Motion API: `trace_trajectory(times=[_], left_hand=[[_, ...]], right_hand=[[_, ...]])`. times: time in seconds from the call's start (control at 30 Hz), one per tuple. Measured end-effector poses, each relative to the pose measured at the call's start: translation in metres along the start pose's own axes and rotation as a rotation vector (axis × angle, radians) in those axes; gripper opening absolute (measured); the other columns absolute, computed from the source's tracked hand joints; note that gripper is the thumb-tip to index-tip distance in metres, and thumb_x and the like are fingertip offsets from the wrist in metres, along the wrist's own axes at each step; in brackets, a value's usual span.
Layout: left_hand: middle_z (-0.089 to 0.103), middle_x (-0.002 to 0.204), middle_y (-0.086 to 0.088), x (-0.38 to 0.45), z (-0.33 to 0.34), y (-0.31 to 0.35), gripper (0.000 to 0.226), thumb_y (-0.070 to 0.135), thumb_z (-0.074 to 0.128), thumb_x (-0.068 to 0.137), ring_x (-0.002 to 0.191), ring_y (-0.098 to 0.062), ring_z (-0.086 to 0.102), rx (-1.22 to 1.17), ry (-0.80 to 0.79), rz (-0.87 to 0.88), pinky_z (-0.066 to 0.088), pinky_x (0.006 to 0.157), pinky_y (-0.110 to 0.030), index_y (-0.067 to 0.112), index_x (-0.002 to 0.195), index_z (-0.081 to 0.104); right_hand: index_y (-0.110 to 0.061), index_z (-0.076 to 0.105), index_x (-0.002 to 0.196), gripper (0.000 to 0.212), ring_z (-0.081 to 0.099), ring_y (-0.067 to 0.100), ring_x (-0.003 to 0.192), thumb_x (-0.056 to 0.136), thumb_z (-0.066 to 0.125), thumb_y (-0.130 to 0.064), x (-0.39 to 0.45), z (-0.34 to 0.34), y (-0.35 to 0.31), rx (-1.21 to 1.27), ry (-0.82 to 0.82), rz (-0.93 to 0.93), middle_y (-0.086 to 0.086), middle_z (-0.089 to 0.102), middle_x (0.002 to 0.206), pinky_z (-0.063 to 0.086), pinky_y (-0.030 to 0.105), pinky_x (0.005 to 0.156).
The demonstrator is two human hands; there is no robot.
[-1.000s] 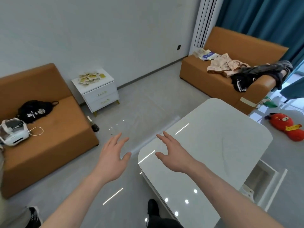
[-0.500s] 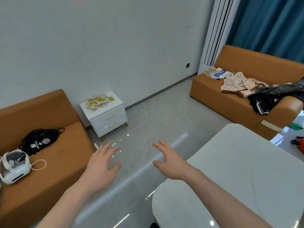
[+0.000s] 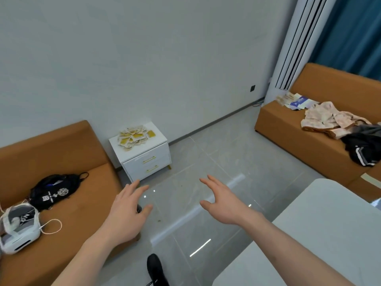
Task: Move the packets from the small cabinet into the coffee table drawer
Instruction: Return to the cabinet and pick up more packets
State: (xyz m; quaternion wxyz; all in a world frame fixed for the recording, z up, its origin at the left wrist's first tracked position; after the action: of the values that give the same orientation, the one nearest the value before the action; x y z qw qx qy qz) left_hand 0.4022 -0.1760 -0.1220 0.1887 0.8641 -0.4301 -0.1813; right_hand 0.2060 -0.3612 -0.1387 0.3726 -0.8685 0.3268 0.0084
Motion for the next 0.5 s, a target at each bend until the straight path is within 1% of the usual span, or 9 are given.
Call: trace_trajectory(times=[0.1, 0.17, 0.37, 0.5], left_hand=[[0.011, 0.167, 0.012, 0.051, -0.011, -0.021, 0.057, 0.044, 0.054, 0.099, 0.155, -0.017, 0.006, -0.02, 0.001, 0.02, 0.013, 0.126, -0.041, 0.037, 0.152, 0.034], [0.011, 0.167, 0.011, 0.087, -0.019, -0.036, 0.058, 0.044, 0.054, 0.099, 0.155, -0.017, 0.005, -0.027, -0.013, 0.022, 0.012, 0.126, -0.042, 0.037, 0.152, 0.034], [0.009, 0.167, 0.011, 0.18, -0.047, -0.079, 0.062, 0.044, 0.054, 0.099, 0.155, -0.018, 0.004, -0.055, -0.069, 0.044, 0.011, 0.126, -0.04, 0.037, 0.155, 0.028], [0.008, 0.168, 0.009, 0.236, -0.064, -0.106, 0.064, 0.046, 0.053, 0.099, 0.155, -0.02, 0.002, -0.012, -0.088, 0.061, 0.01, 0.126, -0.04, 0.036, 0.156, 0.026]], right_hand=[[-0.033, 0.023, 0.159, 0.072, 0.011, 0.013, 0.155, 0.097, 0.059, -0.035, 0.046, -0.003, -0.012, -0.002, 0.017, 0.011, -0.006, 0.009, 0.17, 0.015, 0.03, 0.125], [-0.035, 0.023, 0.159, 0.072, 0.012, 0.013, 0.155, 0.097, 0.06, -0.036, 0.077, -0.006, -0.022, -0.001, 0.038, 0.03, -0.007, 0.008, 0.17, 0.016, 0.03, 0.125], [-0.035, 0.021, 0.16, 0.072, 0.009, 0.011, 0.156, 0.098, 0.059, -0.036, 0.16, -0.017, -0.057, -0.011, 0.072, 0.074, -0.01, 0.006, 0.169, 0.013, 0.026, 0.122], [-0.036, 0.018, 0.16, 0.074, 0.007, 0.01, 0.156, 0.099, 0.058, -0.037, 0.211, -0.015, -0.077, 0.001, 0.079, 0.092, -0.012, 0.004, 0.169, 0.013, 0.027, 0.123]])
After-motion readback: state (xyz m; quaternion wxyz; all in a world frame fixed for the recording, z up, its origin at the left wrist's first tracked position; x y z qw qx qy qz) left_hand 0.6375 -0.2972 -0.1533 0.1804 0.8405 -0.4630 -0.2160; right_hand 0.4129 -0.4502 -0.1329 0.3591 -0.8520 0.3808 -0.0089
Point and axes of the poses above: each hand's wrist, its own x-axis towards the middle knuckle, its own z-axis out of the palm, y = z × x, the point moved 8 cm from there along x, towards the middle knuckle
